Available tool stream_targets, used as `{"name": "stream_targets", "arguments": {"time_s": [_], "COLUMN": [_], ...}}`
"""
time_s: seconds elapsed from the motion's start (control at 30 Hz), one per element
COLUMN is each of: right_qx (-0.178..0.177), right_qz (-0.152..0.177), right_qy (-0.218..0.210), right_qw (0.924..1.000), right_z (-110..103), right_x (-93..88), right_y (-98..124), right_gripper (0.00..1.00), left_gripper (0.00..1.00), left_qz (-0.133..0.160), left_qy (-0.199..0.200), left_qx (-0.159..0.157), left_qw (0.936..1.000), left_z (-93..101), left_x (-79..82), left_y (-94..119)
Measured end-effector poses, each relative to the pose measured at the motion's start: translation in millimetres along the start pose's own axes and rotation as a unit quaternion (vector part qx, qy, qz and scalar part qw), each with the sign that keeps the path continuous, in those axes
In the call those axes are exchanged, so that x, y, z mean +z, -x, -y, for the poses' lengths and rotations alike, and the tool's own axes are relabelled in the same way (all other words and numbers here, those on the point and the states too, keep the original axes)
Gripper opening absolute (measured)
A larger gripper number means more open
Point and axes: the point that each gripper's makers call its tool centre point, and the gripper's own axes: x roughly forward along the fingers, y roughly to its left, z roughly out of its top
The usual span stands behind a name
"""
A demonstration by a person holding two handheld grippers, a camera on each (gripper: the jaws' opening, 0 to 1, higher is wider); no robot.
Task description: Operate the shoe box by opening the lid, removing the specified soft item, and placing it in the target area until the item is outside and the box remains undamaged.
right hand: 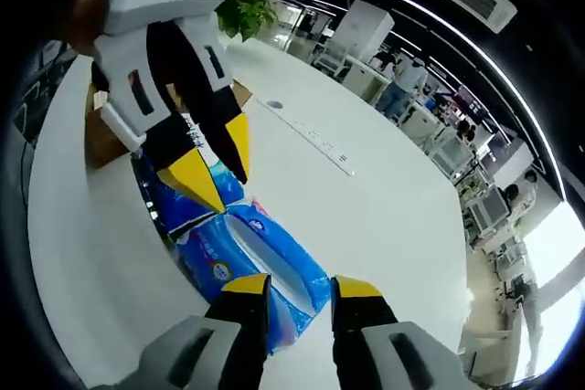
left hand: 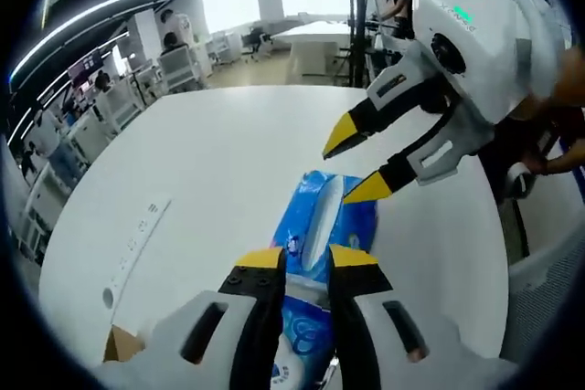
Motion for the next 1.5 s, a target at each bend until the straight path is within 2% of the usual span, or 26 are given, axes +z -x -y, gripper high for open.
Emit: {"name": "stream_targets", "arguments": {"time_s": [0.27,0.63,1.07,1.17,1.5], "right_qx": [0.018,0.024,0.022,0.021,0.022], "right_qz": [0.011,0.031,0.057,0.061,0.084], "right_qy": [-0.048,-0.079,-0.115,-0.121,-0.139], "right_qw": [0.9986,0.9961,0.9915,0.9905,0.9864], "right_z": [-11,-22,-33,-36,-40], "right_x": [5.4,13.8,24.0,24.8,34.7], "right_y": [14,27,48,54,66], "right_gripper": [0.4,0.6,0.71,0.73,0.81], "left_gripper": [0.28,0.45,0.56,0.58,0.68], "left_qz": [0.011,0.044,0.064,0.077,0.102], "left_qy": [0.01,0.01,0.031,0.042,0.076], "left_qx": [0.001,0.01,0.028,0.032,0.057], "left_qw": [0.9999,0.9989,0.9971,0.9956,0.9902], "left_z": [0.7,11.4,14.3,15.3,18.5], "left_x": [-2.3,-5.8,-19.2,-20.6,-40.5], "left_y": [27,60,105,117,155]}}
